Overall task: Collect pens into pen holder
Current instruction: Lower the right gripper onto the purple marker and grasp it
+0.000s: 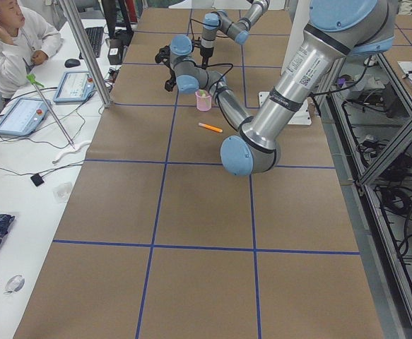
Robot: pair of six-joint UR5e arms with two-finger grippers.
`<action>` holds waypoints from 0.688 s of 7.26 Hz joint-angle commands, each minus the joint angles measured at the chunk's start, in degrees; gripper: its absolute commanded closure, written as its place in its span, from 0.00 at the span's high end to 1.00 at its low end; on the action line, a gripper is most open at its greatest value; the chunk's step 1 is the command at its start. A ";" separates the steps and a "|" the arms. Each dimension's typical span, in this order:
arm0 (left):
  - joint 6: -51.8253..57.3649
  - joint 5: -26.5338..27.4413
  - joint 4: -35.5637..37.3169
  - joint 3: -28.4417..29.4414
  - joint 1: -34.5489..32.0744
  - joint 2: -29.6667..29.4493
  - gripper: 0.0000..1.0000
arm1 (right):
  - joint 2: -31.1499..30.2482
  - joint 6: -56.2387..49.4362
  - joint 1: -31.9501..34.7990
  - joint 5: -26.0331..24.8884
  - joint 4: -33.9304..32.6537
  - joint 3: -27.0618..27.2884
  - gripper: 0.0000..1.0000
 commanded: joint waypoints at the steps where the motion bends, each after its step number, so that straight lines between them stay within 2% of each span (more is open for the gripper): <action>1: -0.09 1.94 -0.01 -0.19 0.31 0.44 1.00 | -0.08 -0.28 -2.00 -0.16 0.04 -0.49 0.59; 4: -0.18 1.94 -0.01 -0.89 0.31 0.88 1.00 | 0.01 -0.19 -3.85 -0.16 0.13 -1.37 0.58; 5: -0.18 2.03 -0.10 -0.98 0.31 1.49 1.00 | 0.01 -0.19 -4.29 -0.16 0.13 -1.55 0.54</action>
